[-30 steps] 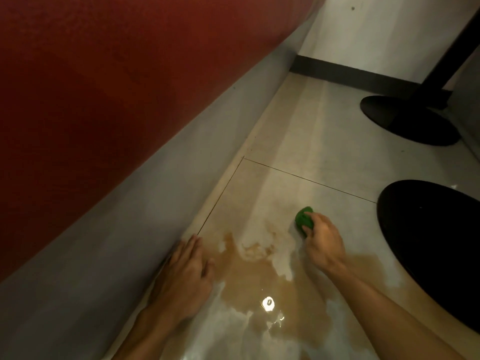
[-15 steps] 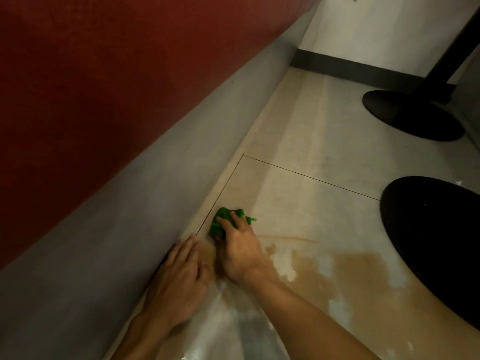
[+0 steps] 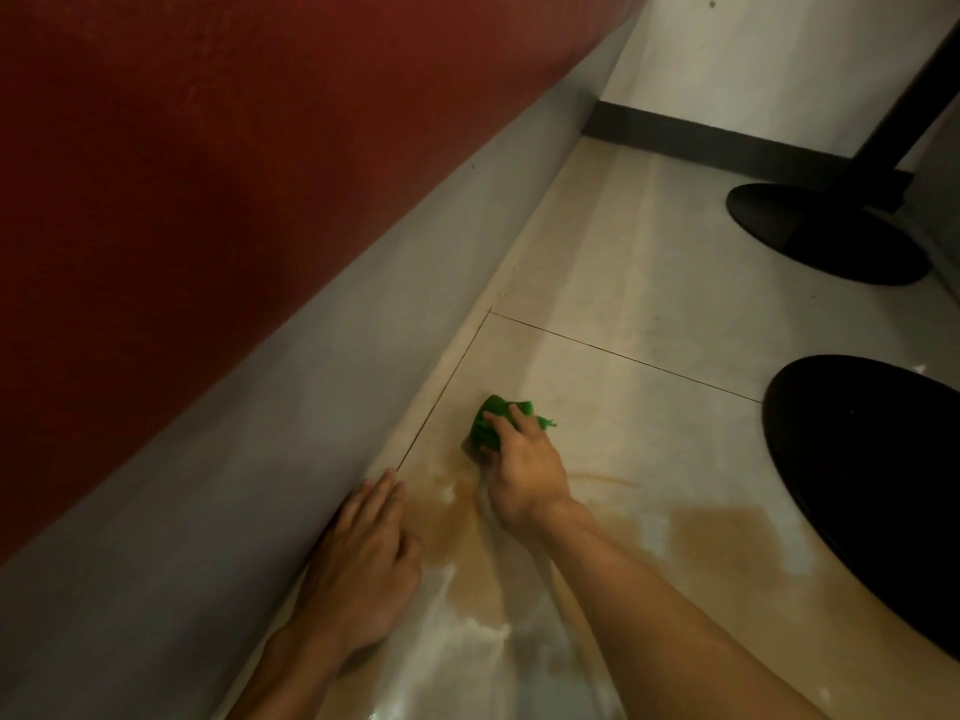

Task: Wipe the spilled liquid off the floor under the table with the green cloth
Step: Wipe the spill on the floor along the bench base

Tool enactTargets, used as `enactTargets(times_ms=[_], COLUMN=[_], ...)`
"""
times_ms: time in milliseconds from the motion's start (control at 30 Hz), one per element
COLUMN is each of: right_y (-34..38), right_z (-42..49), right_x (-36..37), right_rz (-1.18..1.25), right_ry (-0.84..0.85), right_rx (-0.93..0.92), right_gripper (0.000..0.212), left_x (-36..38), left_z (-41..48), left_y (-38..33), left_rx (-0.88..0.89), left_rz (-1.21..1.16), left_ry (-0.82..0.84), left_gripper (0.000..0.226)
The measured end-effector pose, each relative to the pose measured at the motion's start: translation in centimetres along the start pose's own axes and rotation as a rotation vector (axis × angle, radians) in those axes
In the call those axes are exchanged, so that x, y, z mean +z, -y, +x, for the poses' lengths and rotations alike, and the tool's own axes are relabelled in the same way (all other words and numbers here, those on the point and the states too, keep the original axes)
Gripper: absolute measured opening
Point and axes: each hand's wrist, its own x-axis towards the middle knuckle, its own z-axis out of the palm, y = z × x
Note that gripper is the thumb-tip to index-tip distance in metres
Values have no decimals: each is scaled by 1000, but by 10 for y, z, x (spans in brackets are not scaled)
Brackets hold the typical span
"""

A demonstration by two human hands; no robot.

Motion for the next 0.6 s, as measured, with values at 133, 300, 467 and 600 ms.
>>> enactTargets(times_ms=[133, 300, 467, 600], right_y=[21, -9, -31, -11], right_z=[-15, -31, -10, -28], right_x=[13, 1, -16, 1], right_rz=[8, -51, -60, 8], right_ry=[138, 206, 104, 44], right_rx=[-255, -336, -186, -157], right_gripper=[55, 50, 48, 46], left_x=[2, 0, -1, 1], left_z=[1, 1, -1, 0], left_y=[8, 6, 4, 4], left_rx=[29, 25, 22, 0], left_rz=[-17, -38, -34, -33], left_ry=[14, -7, 1, 8], left_gripper=[67, 71, 61, 70])
